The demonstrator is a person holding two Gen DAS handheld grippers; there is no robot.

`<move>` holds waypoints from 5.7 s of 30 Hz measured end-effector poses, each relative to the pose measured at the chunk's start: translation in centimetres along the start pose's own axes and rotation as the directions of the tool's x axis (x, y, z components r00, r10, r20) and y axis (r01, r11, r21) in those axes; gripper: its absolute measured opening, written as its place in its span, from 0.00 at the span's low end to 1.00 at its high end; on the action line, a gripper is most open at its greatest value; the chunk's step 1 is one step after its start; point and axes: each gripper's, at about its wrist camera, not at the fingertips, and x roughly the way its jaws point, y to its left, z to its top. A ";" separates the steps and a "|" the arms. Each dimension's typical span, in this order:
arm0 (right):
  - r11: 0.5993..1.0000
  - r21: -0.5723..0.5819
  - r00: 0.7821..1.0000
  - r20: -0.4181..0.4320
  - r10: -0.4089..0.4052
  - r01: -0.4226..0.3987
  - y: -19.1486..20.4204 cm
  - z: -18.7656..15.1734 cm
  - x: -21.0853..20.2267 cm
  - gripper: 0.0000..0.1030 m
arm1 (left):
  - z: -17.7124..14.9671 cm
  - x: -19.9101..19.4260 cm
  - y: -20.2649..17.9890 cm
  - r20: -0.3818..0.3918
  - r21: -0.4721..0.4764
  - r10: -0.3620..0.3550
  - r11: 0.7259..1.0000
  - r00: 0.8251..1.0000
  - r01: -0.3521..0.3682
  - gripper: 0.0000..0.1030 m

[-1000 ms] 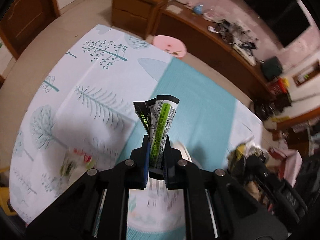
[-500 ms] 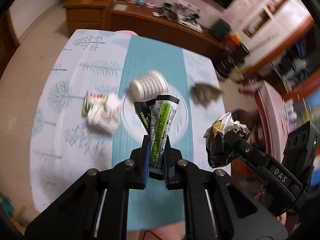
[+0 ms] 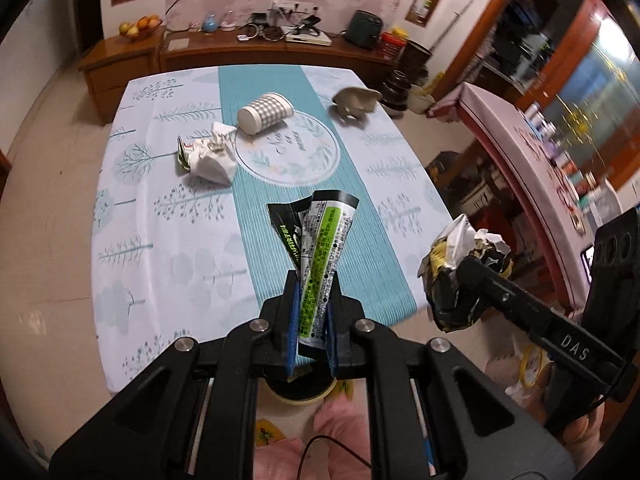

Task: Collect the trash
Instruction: 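Lift the snack packet and wrapper and carry both toward the black bin, then open both grippers over the bin to drop the packet and wrapper, then raise both tools and move them back over the table, then grasp the white-green snack bag with the left gripper while the right gripper grasps the crumpled tissue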

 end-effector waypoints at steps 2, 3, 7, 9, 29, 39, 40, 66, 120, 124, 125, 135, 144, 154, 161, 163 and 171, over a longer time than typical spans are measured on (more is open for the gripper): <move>1.000 -0.009 1.000 -0.007 -0.003 0.003 0.0 -1.1 -0.6 0.33 | -1.5 -0.7 -0.7 0.006 0.020 0.002 1.000 1.000 -0.002 0.08; 1.000 -0.011 1.000 -0.016 0.002 -0.002 -0.2 -2.0 -0.9 0.33 | -2.1 -0.9 -1.0 0.007 0.025 0.004 1.000 1.000 -0.004 0.08; 0.999 -0.035 0.999 -0.043 -0.009 0.007 -1.3 -5.0 -1.4 0.33 | -5.2 -0.8 -2.3 -0.001 0.040 0.016 0.999 1.000 -0.016 0.08; 0.999 -0.053 0.998 -0.060 -0.013 0.010 -2.2 -5.9 -1.2 0.33 | -7.1 -0.2 -3.0 -0.013 0.039 0.034 0.999 0.999 -0.033 0.08; 0.997 -0.025 0.961 -0.267 -0.077 0.073 -17.9 -20.3 10.2 0.34 | -24.9 15.7 -4.1 -0.166 -0.035 0.128 0.990 0.978 -0.136 0.09; 0.997 -0.005 0.951 -0.301 -0.078 0.080 -22.2 -25.4 17.2 0.36 | -29.1 23.8 -1.6 -0.200 -0.043 0.164 0.984 0.966 -0.176 0.09; 0.997 -0.003 0.949 -0.306 -0.080 0.083 -22.4 -25.8 17.9 0.36 | -29.5 24.6 -1.3 -0.205 -0.043 0.164 0.983 0.965 -0.176 0.09; 0.983 0.032 0.931 -0.327 -0.163 0.183 -29.2 -27.3 28.2 0.69 | -31.6 35.9 2.8 -0.238 -0.105 0.202 0.967 0.950 -0.232 0.73; 0.932 -0.363 0.990 0.133 0.052 0.000 -3.6 -4.6 -11.6 0.74 | -11.5 -10.2 -11.3 0.302 -0.002 0.321 0.942 0.898 -0.336 0.85; 0.926 -0.377 0.990 0.127 0.060 -0.007 -2.4 -2.2 -9.7 0.75 | -9.7 -9.9 -9.3 0.301 -0.036 0.344 0.936 0.890 -0.350 0.85; 0.926 -0.378 0.990 0.126 0.061 -0.009 -2.2 -1.5 -9.1 0.76 | -9.1 -9.7 -8.6 0.299 -0.049 0.348 0.936 0.889 -0.350 0.85; 0.939 -0.342 0.996 0.089 0.018 0.013 0.6 5.3 2.0 0.77 | -0.6 -4.3 1.1 0.222 -0.157 0.283 0.955 0.933 -0.252 0.85; 0.960 -0.279 1.000 -0.008 -0.025 0.021 5.3 11.8 17.5 0.77 | 9.0 4.8 12.7 0.063 -0.207 0.215 0.958 0.975 -0.198 0.85; 0.924 -0.375 0.986 -0.114 -0.123 0.072 10.2 13.2 34.7 0.77 | 14.0 13.7 23.2 -0.065 -0.227 0.157 0.959 0.986 -0.168 0.85; 0.876 -0.473 0.977 -0.126 -0.175 0.096 12.0 12.5 41.6 0.80 | 15.1 16.9 25.7 -0.092 -0.222 0.139 0.962 0.986 -0.157 0.85; 0.859 -0.501 0.976 -0.118 -0.186 0.103 12.3 11.9 42.3 0.82 | 15.4 17.4 26.1 -0.094 -0.228 0.134 0.962 0.986 -0.153 0.85; 0.776 -0.602 0.961 -0.046 -0.272 0.191 13.3 10.3 45.9 0.82 | 16.3 19.0 27.3 -0.105 -0.230 0.113 0.964 0.988 -0.135 0.85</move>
